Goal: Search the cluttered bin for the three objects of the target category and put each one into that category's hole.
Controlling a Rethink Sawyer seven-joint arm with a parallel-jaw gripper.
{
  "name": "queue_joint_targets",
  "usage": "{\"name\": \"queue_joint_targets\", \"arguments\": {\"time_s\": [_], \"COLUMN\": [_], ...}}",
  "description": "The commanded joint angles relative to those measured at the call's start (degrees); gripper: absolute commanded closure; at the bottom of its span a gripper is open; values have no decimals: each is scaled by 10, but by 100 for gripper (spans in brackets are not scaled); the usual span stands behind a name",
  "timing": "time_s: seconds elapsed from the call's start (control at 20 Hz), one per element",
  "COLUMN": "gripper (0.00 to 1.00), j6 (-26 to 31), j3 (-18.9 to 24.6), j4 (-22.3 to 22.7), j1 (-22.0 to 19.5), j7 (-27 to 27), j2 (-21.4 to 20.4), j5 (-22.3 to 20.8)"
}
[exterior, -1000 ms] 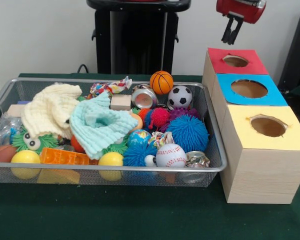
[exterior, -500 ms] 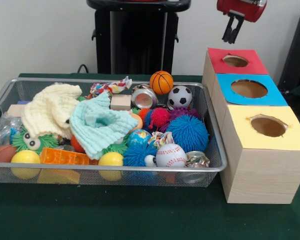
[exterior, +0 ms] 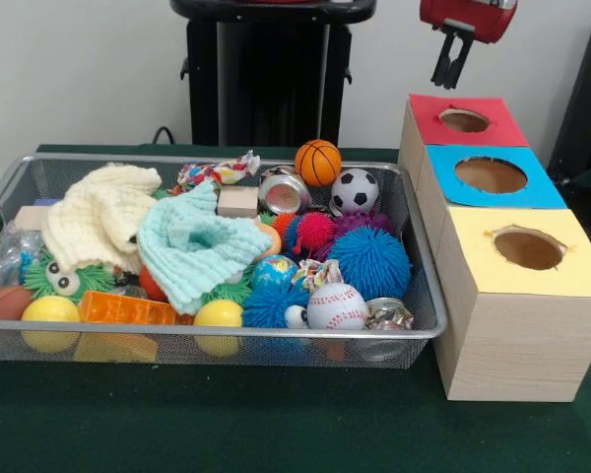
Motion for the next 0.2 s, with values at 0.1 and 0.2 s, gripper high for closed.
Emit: {"name": "queue_joint_targets", "arguments": {"time_s": [0.1, 0.2], "gripper": [100, 100], "j6": [-29, -27], "j3": [6, 9], "j4": [53, 55], "j1": [8, 9], "j7": [96, 97], "j2": [-9, -7], "j5": [-24, -20]}}
